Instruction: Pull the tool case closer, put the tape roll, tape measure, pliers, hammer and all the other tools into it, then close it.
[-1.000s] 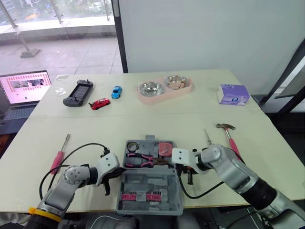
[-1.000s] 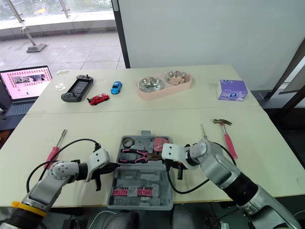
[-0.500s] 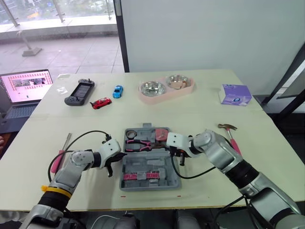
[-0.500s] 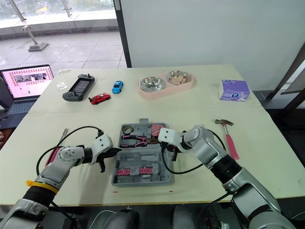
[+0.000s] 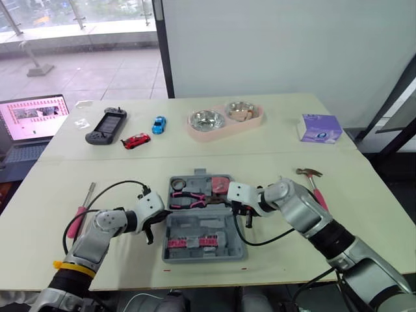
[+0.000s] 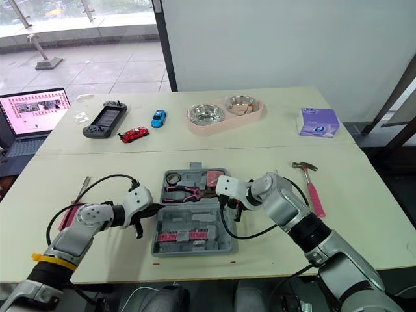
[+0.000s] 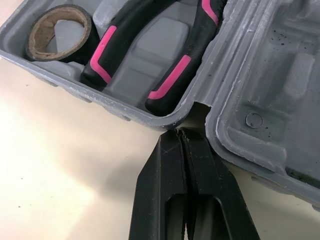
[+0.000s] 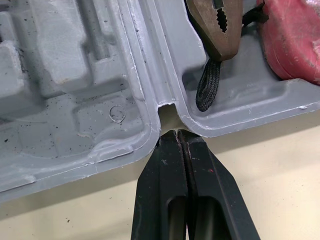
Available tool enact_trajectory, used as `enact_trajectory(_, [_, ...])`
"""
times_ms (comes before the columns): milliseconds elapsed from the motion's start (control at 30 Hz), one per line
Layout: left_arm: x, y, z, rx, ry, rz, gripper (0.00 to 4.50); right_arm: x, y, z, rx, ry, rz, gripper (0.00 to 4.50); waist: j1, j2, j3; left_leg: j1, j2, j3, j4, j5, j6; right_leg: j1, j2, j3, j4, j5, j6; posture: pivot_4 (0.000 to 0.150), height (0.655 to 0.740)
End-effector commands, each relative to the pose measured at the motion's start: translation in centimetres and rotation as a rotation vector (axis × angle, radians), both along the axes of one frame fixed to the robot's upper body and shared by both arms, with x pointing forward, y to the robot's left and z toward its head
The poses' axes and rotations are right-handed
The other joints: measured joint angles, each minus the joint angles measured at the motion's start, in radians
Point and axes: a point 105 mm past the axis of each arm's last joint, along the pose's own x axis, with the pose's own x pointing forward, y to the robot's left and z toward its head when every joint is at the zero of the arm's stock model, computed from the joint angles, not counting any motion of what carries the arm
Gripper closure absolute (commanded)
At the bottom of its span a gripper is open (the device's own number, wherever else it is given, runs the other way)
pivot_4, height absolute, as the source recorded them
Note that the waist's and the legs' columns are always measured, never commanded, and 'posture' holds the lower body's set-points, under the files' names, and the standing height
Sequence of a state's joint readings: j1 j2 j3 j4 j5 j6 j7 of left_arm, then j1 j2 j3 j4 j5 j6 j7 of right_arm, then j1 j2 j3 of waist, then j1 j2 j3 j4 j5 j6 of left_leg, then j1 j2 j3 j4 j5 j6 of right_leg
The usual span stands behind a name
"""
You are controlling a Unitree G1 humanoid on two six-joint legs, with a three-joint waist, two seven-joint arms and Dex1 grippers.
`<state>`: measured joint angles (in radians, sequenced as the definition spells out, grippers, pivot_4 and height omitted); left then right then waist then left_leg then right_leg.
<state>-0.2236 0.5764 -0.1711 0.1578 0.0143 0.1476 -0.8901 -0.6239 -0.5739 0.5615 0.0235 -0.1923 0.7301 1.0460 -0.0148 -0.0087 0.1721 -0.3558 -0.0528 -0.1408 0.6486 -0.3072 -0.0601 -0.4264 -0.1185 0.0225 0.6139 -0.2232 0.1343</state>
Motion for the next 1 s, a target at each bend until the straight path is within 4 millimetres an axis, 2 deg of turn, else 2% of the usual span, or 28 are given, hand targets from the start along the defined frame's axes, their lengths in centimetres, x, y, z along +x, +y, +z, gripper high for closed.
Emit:
enact_trajectory(33, [-1.4,-1.5,-1.2,-0.021,0.06,-0.052,4.44,-0.8,1.6,1.2,0.054,-0.021,0.067,4.5,0.0,0.0,0.0,0.0,0.0,0.0,0.0,0.0,0.0,0.0,0.0,0.0,0.0,0.0,0.0,0.15,0.736])
enact_trajectory(333, [-2.1,-2.0,-1.4,-0.028,0.073,-0.056,4.44,-1.6,1.7,1.0,0.058,-0.007,0.066,4.5,0.001,0.0,0.0,0.0,0.0,0.0,0.0,0.0,0.0,0.0,0.0,0.0,0.0,0.0,0.0,0.15,0.736])
enact_trajectory(833, [-2.1,-1.7,-1.4,-0.023,0.074,-0.037,4.44,-1.4,1.3,0.7,0.041,-0.011,0.048,4.5,0.001,0.0,0.0,0.0,0.0,0.0,0.0,0.0,0.0,0.0,0.0,0.0,0.0,0.0,0.0,0.15,0.736])
enact_trajectory(933, [-1.6,-0.4,-1.0,-0.009,0.059,0.006,4.44,-0.9,0.3,1.0,0.041,-0.021,0.021,4.5,0.001,0.0,0.0,0.0,0.0,0.0,0.0,0.0,0.0,0.0,0.0,0.0,0.0,0.0,0.0,0.15,0.736])
enact_trajectory(1000, [-1.2,1.0,-0.2,-0.007,0.039,0.047,4.44,-0.5,-1.1,1.5,0.048,-0.024,-0.024,4.5,-0.001,0.0,0.0,0.0,0.0,0.0,0.0,0.0,0.0,0.0,0.0,0.0,0.0,0.0,0.0,0.15,0.736])
